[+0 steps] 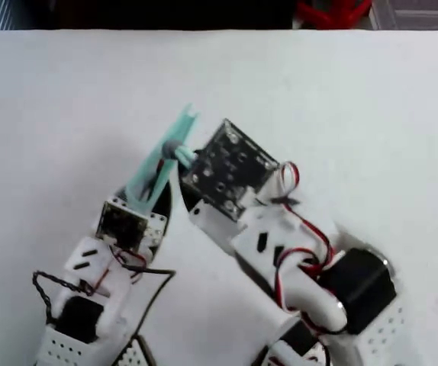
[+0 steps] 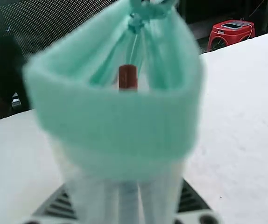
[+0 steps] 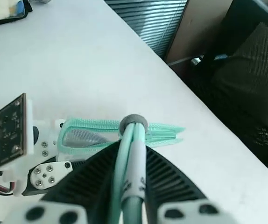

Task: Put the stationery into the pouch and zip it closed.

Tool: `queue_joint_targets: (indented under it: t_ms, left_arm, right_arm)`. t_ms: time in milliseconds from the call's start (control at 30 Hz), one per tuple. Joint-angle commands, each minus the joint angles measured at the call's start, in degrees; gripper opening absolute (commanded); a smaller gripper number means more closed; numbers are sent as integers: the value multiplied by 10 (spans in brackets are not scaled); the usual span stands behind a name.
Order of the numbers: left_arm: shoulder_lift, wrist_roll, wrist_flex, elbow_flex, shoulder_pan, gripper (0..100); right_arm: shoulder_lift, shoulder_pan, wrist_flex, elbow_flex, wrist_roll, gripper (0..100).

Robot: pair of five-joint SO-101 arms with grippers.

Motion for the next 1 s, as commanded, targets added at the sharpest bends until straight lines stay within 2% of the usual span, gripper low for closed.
queue_joint_targets:
  t_ms: [0, 100, 200, 333, 433, 500, 600, 633, 767, 967]
  left_arm:
    - [3, -4, -11, -2, -7, 24]
    - [3, -5, -11, -2, -7, 24]
    - [3, -6, -11, -2, -7, 24]
    - [3, -6, -10, -1, -7, 24]
    - [3, -6, -10, 0, -7, 24]
    - [3, -7, -10, 0, -5, 24]
    - [3, -7, -10, 0, -4, 24]
    - [3, -7, -10, 0, -4, 24]
    - [3, -7, -10, 0, -4, 24]
    - [3, -7, -10, 3, -5, 24]
  right_arm:
    - [16, -17, 31, -50, -4, 19]
    - [16, -29, 48, -51, 0, 19]
    - [23, 0, 68, -40, 17, 19]
    - [16, 58, 80, 42, 67, 19]
    - [19, 87, 82, 125, 132, 27]
    - [20, 95, 94, 180, 157, 94]
    - [16, 93, 93, 245, 150, 301]
    - [16, 93, 80, 258, 145, 327]
    - [16, 92, 6, 274, 137, 287]
    - [17, 62, -52, 278, 90, 286]
